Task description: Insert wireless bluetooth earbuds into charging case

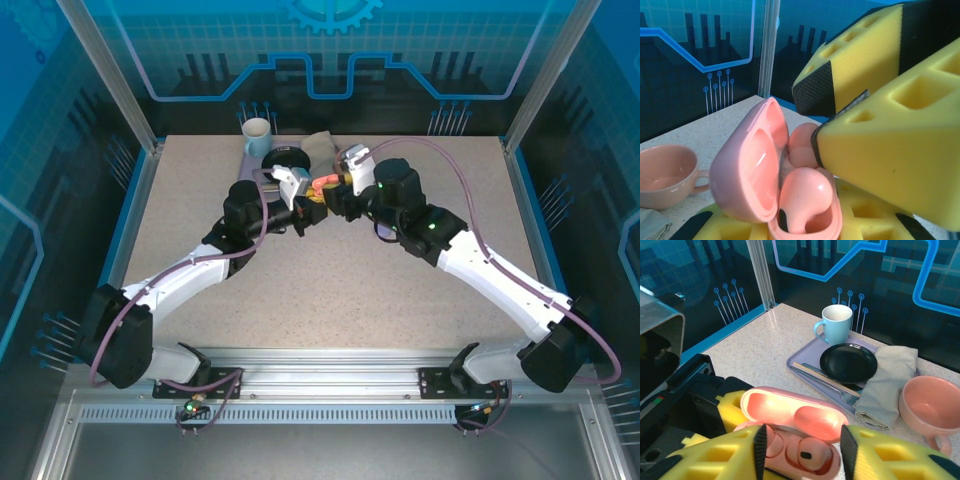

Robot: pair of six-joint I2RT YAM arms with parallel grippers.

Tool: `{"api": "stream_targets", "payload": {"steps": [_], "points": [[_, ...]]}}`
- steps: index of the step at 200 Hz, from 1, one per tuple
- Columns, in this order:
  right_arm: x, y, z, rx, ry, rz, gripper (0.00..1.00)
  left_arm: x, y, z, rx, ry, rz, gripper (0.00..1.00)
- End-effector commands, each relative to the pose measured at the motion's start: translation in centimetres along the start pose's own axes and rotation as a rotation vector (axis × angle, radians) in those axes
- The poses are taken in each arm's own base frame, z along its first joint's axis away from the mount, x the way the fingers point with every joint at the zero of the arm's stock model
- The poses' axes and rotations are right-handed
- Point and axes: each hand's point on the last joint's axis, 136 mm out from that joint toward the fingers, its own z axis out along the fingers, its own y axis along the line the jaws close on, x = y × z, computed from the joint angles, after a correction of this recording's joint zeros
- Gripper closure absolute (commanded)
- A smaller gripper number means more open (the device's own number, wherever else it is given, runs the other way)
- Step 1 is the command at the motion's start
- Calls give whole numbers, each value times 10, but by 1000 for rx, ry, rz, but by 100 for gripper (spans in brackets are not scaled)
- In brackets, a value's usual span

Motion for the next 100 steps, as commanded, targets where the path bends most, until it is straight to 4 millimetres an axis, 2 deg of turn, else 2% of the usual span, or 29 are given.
{"api": "stream_targets", "payload": {"steps": [1,13,36,66,100], "points": [[-30,-3,-20,-28,-75,90,49,-23,-10,3,45,-62,30,100],[-33,-5,-22,-42,-84,124,42,-23,-11,3,47,-62,32,100],[-40,-9,-27,-58,-105,187,37,-22,-11,3,47,-59,30,100],[-51,-16,-32,-85,-133,276,35,-22,-11,2,48,-61,33,100],[-56,-40,-30,-11,-85,351,34,-14,-12,2,60,-40,36,100]]}}
